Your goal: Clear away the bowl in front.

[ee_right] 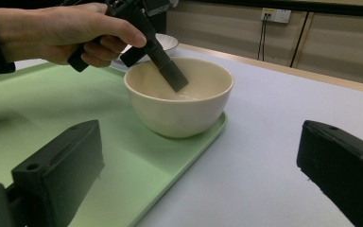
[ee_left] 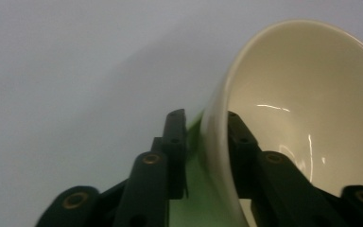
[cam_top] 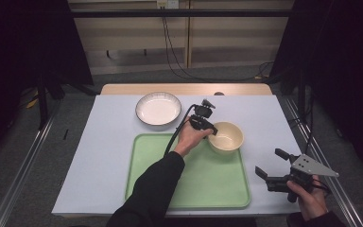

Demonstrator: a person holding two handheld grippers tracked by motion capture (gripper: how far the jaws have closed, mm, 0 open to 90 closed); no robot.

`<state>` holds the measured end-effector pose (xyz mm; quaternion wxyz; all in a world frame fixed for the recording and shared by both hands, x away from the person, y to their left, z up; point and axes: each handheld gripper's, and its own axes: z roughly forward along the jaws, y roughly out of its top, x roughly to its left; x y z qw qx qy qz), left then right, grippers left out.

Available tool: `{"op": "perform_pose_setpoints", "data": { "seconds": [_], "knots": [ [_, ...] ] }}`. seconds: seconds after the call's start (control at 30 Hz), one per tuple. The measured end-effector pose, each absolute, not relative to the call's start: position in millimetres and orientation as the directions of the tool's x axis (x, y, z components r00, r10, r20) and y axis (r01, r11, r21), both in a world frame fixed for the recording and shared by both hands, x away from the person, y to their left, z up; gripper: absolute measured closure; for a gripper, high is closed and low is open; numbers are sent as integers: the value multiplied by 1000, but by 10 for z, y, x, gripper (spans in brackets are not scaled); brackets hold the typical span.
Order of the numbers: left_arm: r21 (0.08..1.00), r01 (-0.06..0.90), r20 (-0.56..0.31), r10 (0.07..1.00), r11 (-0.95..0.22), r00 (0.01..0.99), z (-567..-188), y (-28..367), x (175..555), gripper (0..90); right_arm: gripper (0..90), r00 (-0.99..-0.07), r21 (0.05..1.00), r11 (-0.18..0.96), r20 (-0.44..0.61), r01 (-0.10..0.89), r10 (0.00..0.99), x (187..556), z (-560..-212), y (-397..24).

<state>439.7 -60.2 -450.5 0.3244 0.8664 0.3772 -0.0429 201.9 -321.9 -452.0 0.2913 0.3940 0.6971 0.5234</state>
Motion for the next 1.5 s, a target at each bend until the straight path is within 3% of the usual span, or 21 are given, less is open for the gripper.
{"op": "perform_pose_setpoints", "data": {
  "seconds": [0.1,0.23,0.3,0.33,0.5,0.6,0.7,1.13,1.2,1.3,1.5],
  "knots": [
    [555,676,-326,620,-486,713,-4511,-577,4402,671,9,-518,959,140,8,247,855,2018,-4522,-3216],
    [582,663,-310,626,-471,716,-4497,-544,4410,476,9,-521,959,142,7,247,854,2021,-4524,-3214],
    [604,649,-302,622,-462,723,-4477,-525,4406,314,9,-520,958,141,10,250,854,2019,-4524,-3214],
    [607,647,-295,625,-461,723,-4467,-517,4406,314,9,-520,958,141,10,250,854,2019,-4524,-3214],
    [634,637,-258,656,-439,709,-4416,-487,4394,56,8,-524,959,141,10,247,852,2022,-4526,-3211],
    [660,608,-251,633,-442,732,-4384,-433,4384,36,8,-524,958,140,12,249,852,2019,-4523,-3214],
    [684,595,-198,677,-422,708,-4346,-378,4360,39,8,-522,959,140,10,248,853,2021,-4525,-3212],
    [761,548,-191,688,-346,700,-4276,148,4228,31,8,-519,958,141,9,250,855,2025,-4524,-3213],
    [776,535,-171,704,-335,689,-4269,228,4190,27,8,-516,958,140,9,249,856,2025,-4525,-3214],
    [794,551,-227,717,-256,659,-4252,418,4168,26,8,-523,957,143,11,253,852,2025,-4524,-3214],
    [804,552,-204,769,-222,607,-4241,682,4104,28,8,-521,957,144,9,252,853,2028,-4523,-3214]
  ]
}}
